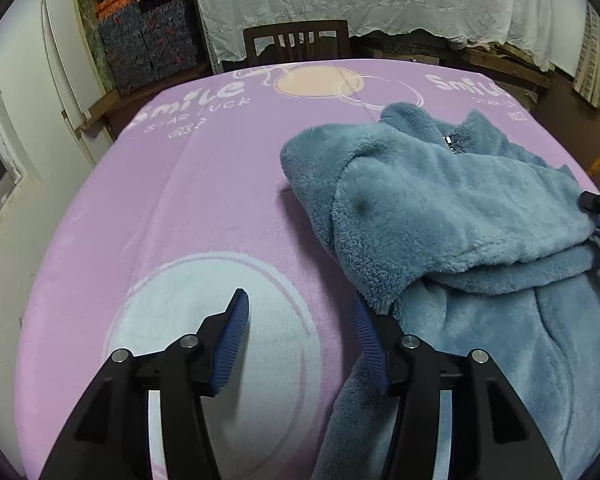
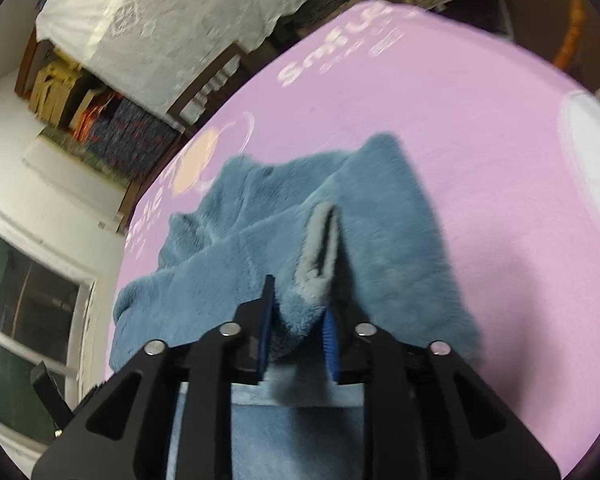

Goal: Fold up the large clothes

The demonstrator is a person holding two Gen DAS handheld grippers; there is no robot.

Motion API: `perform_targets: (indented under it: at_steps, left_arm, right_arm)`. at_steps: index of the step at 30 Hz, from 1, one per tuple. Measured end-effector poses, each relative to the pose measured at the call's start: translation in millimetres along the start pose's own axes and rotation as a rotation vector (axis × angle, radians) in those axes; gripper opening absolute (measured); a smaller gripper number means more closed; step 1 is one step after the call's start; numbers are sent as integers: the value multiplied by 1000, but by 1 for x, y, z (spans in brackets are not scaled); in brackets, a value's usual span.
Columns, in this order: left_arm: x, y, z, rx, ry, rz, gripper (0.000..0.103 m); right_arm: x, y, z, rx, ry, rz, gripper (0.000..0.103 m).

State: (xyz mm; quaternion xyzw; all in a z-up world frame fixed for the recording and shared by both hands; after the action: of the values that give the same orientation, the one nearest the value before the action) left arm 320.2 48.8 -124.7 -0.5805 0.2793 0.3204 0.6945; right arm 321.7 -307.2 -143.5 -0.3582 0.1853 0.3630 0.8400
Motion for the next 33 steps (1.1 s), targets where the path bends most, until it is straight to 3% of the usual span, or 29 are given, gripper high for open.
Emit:
perform_targets:
  at_steps: [3, 6, 11, 14, 15, 16, 17, 18, 23, 26, 29, 33]
  left_arm:
    - [-10, 1, 5, -7, 29, -23, 56]
    - [-20, 4, 13, -23, 52, -56, 68]
    - [-28, 4, 8, -17, 117, -87, 72]
    - [-19, 1, -6, 34, 56, -100, 74]
    - [-11, 0, -7, 27, 61, -81, 62]
    - [-5, 0, -5, 13, 74, -59, 32]
    - [5, 3, -4, -7, 149, -3, 18]
    - [8, 5, -1, -35, 191, 21, 18]
    - [-6, 19, -4, 2, 178, -10, 16]
    - [-4, 20, -3, 0, 188, -2, 16]
    - [0, 20, 0, -18, 209, 10, 17]
    - [-2, 21, 5, -41, 240, 16, 20]
  right_arm:
    - [-24, -3, 2, -2, 67, -94, 33]
    - [-38, -7, 23, -61, 25, -127, 33]
    - [-3, 14, 107, -277, -152, 37, 29]
    - [42, 29, 159, -386, -203, 163, 22]
    - [62, 33, 176, -418, -206, 204, 21]
    - [76, 35, 185, -424, -212, 234, 20]
    - [92, 37, 194, -426, -219, 273, 19]
    - [103, 39, 201, -427, -224, 301, 19]
    - [169, 51, 215, -436, -186, 419, 18]
    - [200, 50, 211, -402, -158, 417, 11]
    - [218, 38, 201, -312, -184, 399, 0]
    - [205, 24, 190, -224, -232, 343, 3]
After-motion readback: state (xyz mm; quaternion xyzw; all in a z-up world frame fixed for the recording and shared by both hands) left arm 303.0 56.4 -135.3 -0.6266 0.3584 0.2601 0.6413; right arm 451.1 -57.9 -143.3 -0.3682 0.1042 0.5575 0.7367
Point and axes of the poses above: each gripper's, at about its wrist camera, not at the fingertips, and x roughly the way its jaws point, z to its left, y to its underside, the point moved 2 cm from there along x, roughly the way its jaws point, and after that the axes turned 6 degrees about -y, right-handed, at the moved point
